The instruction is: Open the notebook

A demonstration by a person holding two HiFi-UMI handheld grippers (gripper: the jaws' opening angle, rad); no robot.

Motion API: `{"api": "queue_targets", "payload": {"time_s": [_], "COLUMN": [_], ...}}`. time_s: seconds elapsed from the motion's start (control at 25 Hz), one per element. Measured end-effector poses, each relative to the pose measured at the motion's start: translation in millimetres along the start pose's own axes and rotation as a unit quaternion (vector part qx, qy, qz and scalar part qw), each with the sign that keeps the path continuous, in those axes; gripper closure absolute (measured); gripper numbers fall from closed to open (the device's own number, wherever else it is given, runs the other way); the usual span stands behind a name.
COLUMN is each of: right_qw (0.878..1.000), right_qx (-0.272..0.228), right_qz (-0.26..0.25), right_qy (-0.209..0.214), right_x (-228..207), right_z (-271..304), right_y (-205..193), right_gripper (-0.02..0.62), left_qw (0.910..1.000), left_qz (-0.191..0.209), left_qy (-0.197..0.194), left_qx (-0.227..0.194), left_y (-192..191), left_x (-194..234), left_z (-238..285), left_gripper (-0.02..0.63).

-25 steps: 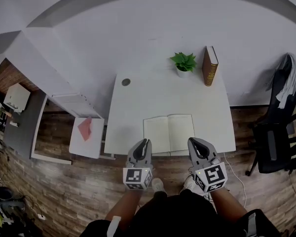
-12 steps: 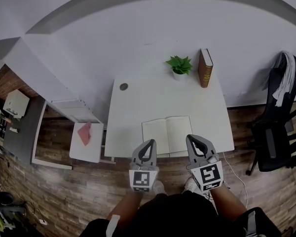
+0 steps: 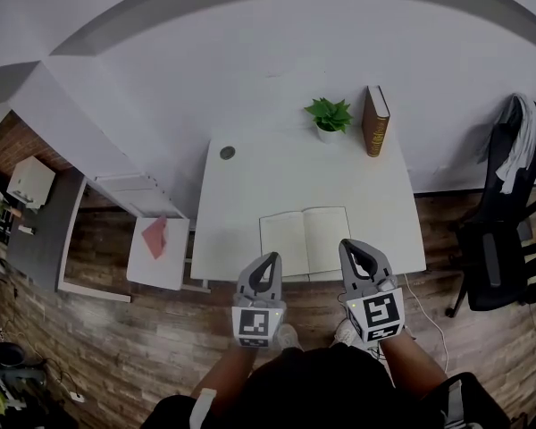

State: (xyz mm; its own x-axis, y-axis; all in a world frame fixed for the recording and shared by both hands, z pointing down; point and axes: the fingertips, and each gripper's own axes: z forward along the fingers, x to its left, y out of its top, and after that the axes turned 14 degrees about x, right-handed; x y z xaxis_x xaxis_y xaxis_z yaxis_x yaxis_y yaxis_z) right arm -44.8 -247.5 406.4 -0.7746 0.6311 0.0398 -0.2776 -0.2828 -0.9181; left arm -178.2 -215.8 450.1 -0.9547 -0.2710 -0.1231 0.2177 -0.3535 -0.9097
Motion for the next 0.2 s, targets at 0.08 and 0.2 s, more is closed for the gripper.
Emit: {"api": "queue_targets", "payload": {"time_s": [0.08, 0.2], "right_qw": [1.0, 1.0], "right_qx": [-0.002, -0.004], "right_qz": [0.003, 0.002], "right_qy": [0.004, 0.005], "right_x": [-0.5, -2.5], "right_z": [2.1, 3.6], "right_y": [1.4, 3.1], "right_gripper": [0.597, 0.597], "left_qw": [1.0, 1.0], "left_qz": [0.0, 0.0], "left_qy": [-0.003, -0.006], "left_qx": [0.0, -0.001], "left_y": [1.3, 3.2], "left_x": [-0.5, -1.0], "left_z": [0.2, 1.1], "left_gripper": [0.598, 0.598]}}
